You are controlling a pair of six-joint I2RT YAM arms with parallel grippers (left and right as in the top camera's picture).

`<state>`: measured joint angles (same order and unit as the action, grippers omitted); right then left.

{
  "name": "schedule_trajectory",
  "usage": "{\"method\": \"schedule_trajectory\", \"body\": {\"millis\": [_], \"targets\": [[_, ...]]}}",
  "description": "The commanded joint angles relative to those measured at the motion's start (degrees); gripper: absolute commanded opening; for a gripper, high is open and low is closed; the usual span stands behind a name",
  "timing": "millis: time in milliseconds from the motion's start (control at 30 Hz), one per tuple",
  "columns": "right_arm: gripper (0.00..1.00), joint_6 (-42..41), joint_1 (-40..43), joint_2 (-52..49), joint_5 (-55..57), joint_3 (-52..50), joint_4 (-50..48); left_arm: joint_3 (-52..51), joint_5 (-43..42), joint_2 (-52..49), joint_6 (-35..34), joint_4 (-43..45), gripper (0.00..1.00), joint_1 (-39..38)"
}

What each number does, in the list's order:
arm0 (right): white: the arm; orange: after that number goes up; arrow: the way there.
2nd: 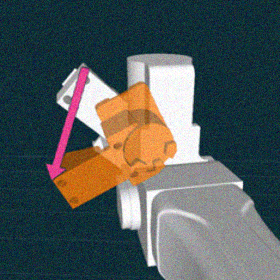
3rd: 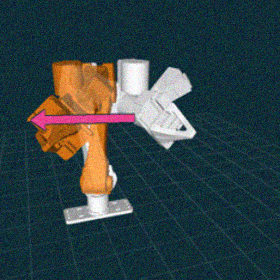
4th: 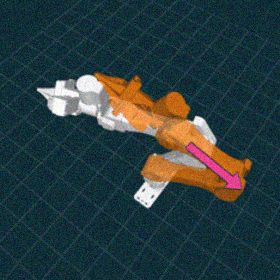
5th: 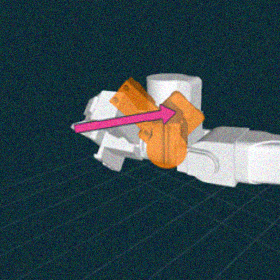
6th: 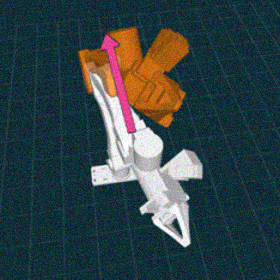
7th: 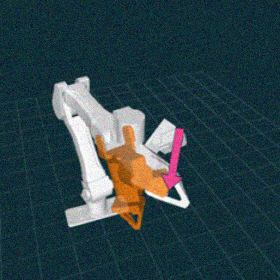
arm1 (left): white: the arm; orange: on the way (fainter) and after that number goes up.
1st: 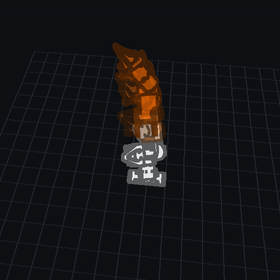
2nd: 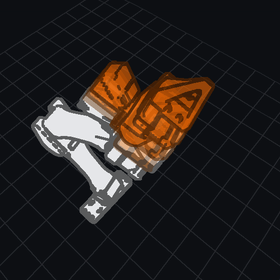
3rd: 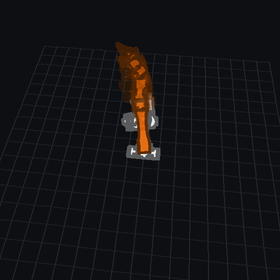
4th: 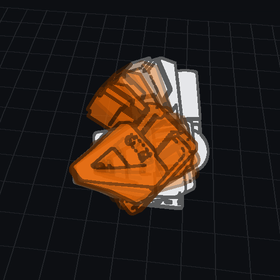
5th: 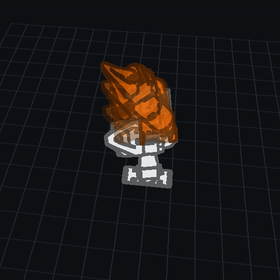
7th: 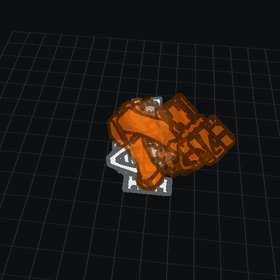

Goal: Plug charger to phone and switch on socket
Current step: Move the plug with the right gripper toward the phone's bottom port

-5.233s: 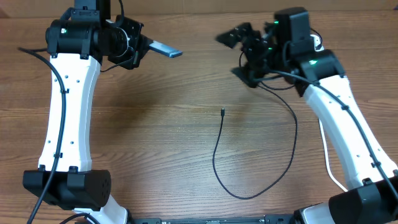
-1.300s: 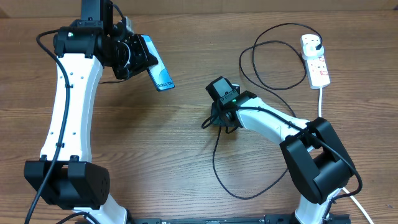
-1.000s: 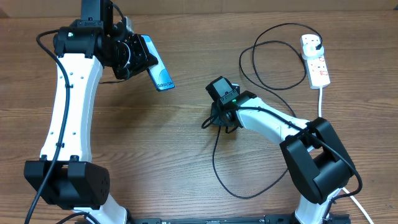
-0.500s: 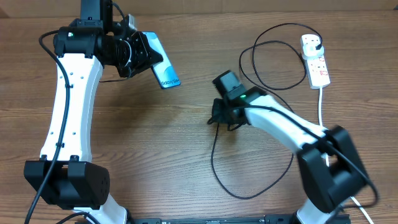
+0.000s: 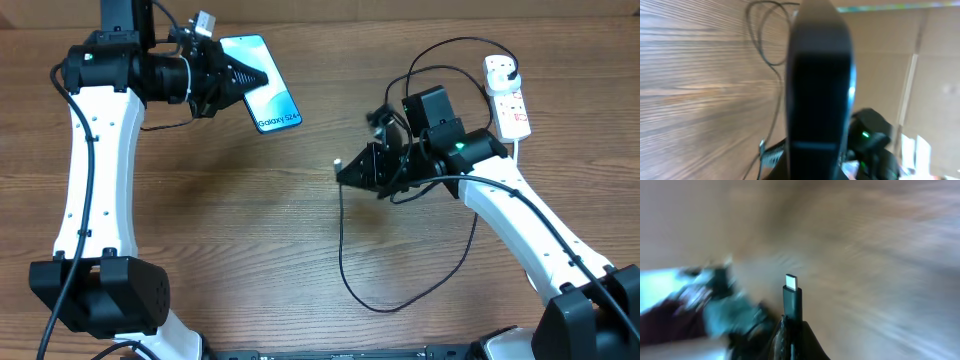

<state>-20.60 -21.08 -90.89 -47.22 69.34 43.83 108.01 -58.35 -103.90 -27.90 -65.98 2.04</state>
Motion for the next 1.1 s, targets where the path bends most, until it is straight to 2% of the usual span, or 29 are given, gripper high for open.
{"method": "schedule_trajectory", "body": {"millis": [0, 167, 433, 667, 1067], "targets": [[0.04, 8.11, 0.31, 1.20, -19.04, 1.55, 0.44, 0.11, -7.85, 0.13, 2.19, 0.39, 0.04, 0.61], [0.04, 8.70, 0.20, 1.20, -23.67, 1.55, 0.52, 0.11, -11.13, 0.13, 4.02, 0.22, 0.04, 0.61], [0.04, 8.39, 0.22, 2.95, -23.71, 1.57, 1.77, 0.11, -9.81, 0.13, 5.88, -0.24, 0.04, 0.61], [0.04, 6.82, 0.15, 8.90, -24.98, 1.57, 1.79, 0.11, -10.32, 0.13, 13.05, -5.97, 0.04, 0.55], [0.04, 3.34, -2.23, 10.32, -24.96, 1.57, 0.90, 0.11, -15.17, 0.13, 13.55, -7.50, 0.04, -1.81]]}}
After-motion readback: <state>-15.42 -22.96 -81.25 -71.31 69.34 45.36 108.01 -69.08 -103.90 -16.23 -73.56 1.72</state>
